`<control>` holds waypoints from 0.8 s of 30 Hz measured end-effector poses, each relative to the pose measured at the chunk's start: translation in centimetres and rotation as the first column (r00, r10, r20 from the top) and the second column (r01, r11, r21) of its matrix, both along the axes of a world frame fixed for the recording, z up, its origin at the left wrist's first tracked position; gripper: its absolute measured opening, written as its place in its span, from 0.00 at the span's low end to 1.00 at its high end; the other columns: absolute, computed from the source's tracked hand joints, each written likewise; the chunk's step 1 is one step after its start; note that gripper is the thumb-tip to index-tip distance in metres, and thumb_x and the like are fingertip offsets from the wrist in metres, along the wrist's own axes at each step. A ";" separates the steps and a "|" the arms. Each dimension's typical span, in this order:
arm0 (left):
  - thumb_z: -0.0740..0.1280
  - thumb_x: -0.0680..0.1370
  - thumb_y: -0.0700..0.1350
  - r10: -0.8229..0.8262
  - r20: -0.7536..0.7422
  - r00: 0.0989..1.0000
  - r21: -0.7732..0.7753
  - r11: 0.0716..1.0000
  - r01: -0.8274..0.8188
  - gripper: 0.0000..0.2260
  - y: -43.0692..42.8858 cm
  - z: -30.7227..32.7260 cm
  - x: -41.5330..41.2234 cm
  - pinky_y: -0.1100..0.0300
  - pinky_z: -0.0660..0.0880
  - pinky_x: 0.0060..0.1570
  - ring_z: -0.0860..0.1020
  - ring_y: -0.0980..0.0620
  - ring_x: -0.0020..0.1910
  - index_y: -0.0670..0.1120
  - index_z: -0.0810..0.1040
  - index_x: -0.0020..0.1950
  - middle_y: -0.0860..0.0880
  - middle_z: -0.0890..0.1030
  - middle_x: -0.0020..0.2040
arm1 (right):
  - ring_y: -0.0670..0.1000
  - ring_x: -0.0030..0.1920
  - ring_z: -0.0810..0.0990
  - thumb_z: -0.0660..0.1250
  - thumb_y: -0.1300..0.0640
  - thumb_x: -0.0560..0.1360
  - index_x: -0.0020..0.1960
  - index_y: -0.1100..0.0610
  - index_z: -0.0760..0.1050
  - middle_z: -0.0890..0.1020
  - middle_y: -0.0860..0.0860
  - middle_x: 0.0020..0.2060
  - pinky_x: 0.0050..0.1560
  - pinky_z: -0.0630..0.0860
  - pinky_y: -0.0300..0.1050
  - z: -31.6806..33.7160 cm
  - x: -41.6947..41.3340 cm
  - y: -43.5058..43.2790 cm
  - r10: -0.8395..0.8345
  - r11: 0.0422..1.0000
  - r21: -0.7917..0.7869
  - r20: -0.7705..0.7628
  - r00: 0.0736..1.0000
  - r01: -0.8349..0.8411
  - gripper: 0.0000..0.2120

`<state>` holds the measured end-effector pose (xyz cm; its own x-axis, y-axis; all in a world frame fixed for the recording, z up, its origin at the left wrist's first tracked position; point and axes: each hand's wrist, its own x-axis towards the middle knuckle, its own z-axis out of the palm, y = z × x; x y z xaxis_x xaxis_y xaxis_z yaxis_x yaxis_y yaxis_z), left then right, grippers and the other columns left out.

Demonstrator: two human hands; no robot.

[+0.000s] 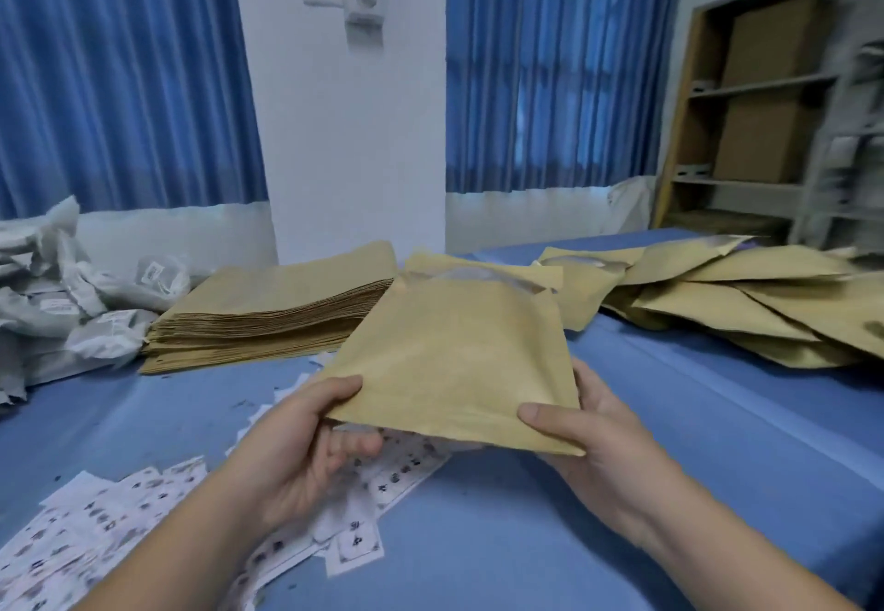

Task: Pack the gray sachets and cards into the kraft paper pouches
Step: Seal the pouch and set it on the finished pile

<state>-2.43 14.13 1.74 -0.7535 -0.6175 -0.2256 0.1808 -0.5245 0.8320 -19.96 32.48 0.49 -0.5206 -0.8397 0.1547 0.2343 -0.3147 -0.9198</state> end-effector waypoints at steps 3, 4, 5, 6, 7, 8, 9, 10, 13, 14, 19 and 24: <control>0.62 0.78 0.40 -0.059 -0.073 0.996 0.037 0.997 0.062 0.07 0.2 0.6 -4.6 0.70 0.66 0.13 0.77 0.50 0.18 0.40 0.74 0.55 0.39 0.83 0.36 | 0.55 0.54 0.83 0.72 0.66 0.65 0.66 0.46 0.72 0.82 0.50 0.57 0.48 0.81 0.49 1.1 -3.0 1.6 -0.031 1.000 -0.004 -0.057 0.998 0.031 0.32; 0.62 0.78 0.39 -0.070 -0.088 0.994 0.046 0.996 0.074 0.06 0.3 1.0 -6.4 0.69 0.68 0.13 0.77 0.51 0.18 0.40 0.74 0.54 0.40 0.83 0.35 | 0.54 0.50 0.83 0.72 0.65 0.65 0.65 0.44 0.71 0.82 0.50 0.55 0.43 0.81 0.46 1.5 -4.1 2.0 -0.053 0.998 0.013 -0.084 0.995 0.055 0.32; 0.62 0.79 0.39 -0.078 -0.101 0.992 0.044 0.996 0.083 0.04 0.3 1.5 -8.2 0.68 0.69 0.14 0.77 0.52 0.18 0.40 0.74 0.52 0.41 0.82 0.33 | 0.54 0.45 0.84 0.72 0.64 0.65 0.65 0.43 0.71 0.83 0.50 0.54 0.36 0.79 0.43 1.9 -5.3 2.3 -0.084 0.996 0.031 -0.115 0.990 0.088 0.32; 0.62 0.79 0.39 -0.084 -0.118 0.989 0.034 0.995 0.089 0.03 0.3 2.2 -10.0 0.68 0.70 0.15 0.77 0.52 0.19 0.41 0.74 0.51 0.42 0.81 0.32 | 0.55 0.39 0.82 0.72 0.64 0.66 0.65 0.43 0.71 0.83 0.51 0.51 0.30 0.76 0.40 2.4 -6.6 2.6 -0.119 0.991 0.039 -0.143 0.983 0.125 0.32; 0.62 0.79 0.40 -0.094 -0.137 0.986 0.024 0.995 0.098 0.03 0.4 2.9 -11.8 0.67 0.71 0.17 0.78 0.52 0.21 0.41 0.74 0.50 0.42 0.81 0.32 | 0.55 0.34 0.81 0.72 0.64 0.66 0.64 0.44 0.71 0.83 0.51 0.50 0.26 0.72 0.39 2.9 -8.1 2.8 -0.155 0.986 0.033 -0.163 0.974 0.163 0.31; 0.61 0.79 0.40 -0.112 -0.164 0.980 0.023 0.993 0.117 0.04 0.6 3.7 -13.7 0.65 0.74 0.20 0.80 0.49 0.24 0.40 0.73 0.50 0.41 0.82 0.34 | 0.55 0.31 0.79 0.72 0.66 0.68 0.64 0.45 0.71 0.83 0.52 0.48 0.24 0.70 0.38 3.6 -9.7 3.0 -0.201 0.978 0.016 -0.171 0.965 0.207 0.29; 0.61 0.79 0.40 -0.138 -0.209 0.968 0.032 0.988 0.148 0.06 1.0 4.4 -15.5 0.62 0.78 0.24 0.83 0.45 0.30 0.38 0.73 0.52 0.39 0.84 0.39 | 0.54 0.29 0.78 0.71 0.68 0.70 0.63 0.47 0.72 0.83 0.53 0.48 0.24 0.70 0.37 4.2 -11.4 3.1 -0.259 0.965 -0.007 -0.160 0.952 0.261 0.27; 0.60 0.79 0.40 -0.151 -0.268 0.952 0.061 0.983 0.173 0.08 1.4 5.1 -17.2 0.57 0.82 0.32 0.84 0.40 0.38 0.37 0.72 0.54 0.36 0.83 0.45 | 0.53 0.28 0.78 0.69 0.69 0.71 0.63 0.49 0.72 0.82 0.54 0.48 0.24 0.70 0.37 4.9 -13.2 3.2 -0.331 0.944 -0.033 -0.132 0.934 0.330 0.25; 0.60 0.79 0.40 -0.106 -0.383 0.918 0.112 0.981 0.160 0.04 3.0 5.9 -21.6 0.46 0.79 0.53 0.81 0.35 0.54 0.41 0.71 0.52 0.37 0.81 0.46 | 0.53 0.34 0.84 0.65 0.69 0.76 0.69 0.55 0.65 0.81 0.57 0.50 0.30 0.77 0.38 6.2 -18.1 3.7 -0.558 0.824 -0.074 0.071 0.827 0.562 0.25; 0.60 0.79 0.41 -0.104 -0.372 0.922 0.096 0.984 0.150 0.03 3.6 5.8 -22.7 0.45 0.77 0.58 0.80 0.36 0.55 0.42 0.72 0.50 0.40 0.81 0.44 | 0.54 0.38 0.85 0.65 0.68 0.77 0.73 0.58 0.59 0.79 0.58 0.52 0.33 0.79 0.39 6.2 -19.5 4.1 -0.603 0.780 -0.076 0.172 0.779 0.621 0.28; 0.62 0.79 0.45 -0.166 -0.239 0.957 0.076 0.979 0.188 0.17 5.1 3.4 -25.1 0.46 0.78 0.51 0.79 0.35 0.57 0.47 0.70 0.68 0.44 0.68 0.71 | 0.57 0.52 0.82 0.63 0.64 0.79 0.64 0.63 0.69 0.73 0.61 0.62 0.39 0.80 0.43 3.4 -23.8 5.6 -0.683 0.699 0.095 0.385 0.621 0.709 0.14; 0.64 0.77 0.44 -0.233 -0.179 0.956 0.034 0.970 0.242 0.14 5.1 1.7 -23.9 0.50 0.77 0.44 0.84 0.39 0.46 0.45 0.74 0.63 0.42 0.78 0.61 | 0.57 0.41 0.81 0.61 0.60 0.80 0.58 0.62 0.68 0.75 0.57 0.48 0.29 0.81 0.41 1.5 -23.2 3.5 -0.665 0.746 0.241 0.303 0.682 0.621 0.09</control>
